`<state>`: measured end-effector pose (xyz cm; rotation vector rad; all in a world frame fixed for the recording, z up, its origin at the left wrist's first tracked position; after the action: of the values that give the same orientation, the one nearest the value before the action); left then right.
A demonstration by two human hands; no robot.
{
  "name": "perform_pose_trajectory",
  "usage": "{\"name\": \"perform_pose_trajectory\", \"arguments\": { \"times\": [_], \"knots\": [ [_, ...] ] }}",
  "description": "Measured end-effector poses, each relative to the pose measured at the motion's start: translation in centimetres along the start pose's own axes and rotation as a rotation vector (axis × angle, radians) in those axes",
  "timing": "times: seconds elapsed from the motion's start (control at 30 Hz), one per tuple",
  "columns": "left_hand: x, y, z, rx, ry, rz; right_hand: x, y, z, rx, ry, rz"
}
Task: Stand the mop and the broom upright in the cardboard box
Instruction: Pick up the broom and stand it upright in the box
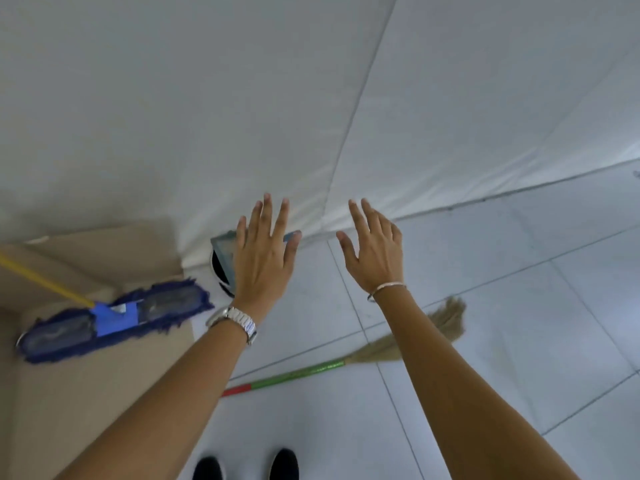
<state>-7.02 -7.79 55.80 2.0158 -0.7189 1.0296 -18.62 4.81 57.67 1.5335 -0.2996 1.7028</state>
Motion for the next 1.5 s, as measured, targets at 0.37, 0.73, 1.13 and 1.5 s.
{"name": "perform_pose_trajectory", "arguments": {
  "times": [0.37,0.73,1.13,1.5],
  "knots": [
    [-32.2,-25.6,16.1,0.417,-0.02,0.354,-37.6,-22.5,-11.4,-0.076,0.097,0.666],
    [-50.3,-45.6,26.9,1.842,-0.55,0.136,-60.8,-35.1,-11.4,0.094,0.097,1.022],
    [-51.9,-43.1,28.1,2.123,-1.158,-0.208,-62.7,-33.9,-8.9,0.129,0.053,1.142],
    [-43.9,-33.6,28.5,1.773,-1.332,-0.272,-55.6,-24.5,-5.8,-0.06,0.202,0.96]
  ]
}}
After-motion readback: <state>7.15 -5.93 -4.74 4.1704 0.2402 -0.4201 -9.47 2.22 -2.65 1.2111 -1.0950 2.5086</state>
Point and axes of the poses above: each hand's wrist, its own y-axis towards the middle knuckle, its own x-axis out of the back of the hand, z = x × y, the point moved 6 cm from there along y, towards the middle knuckle, and after that the axes turned 5 degrees about -z, right-handed, at the moved point
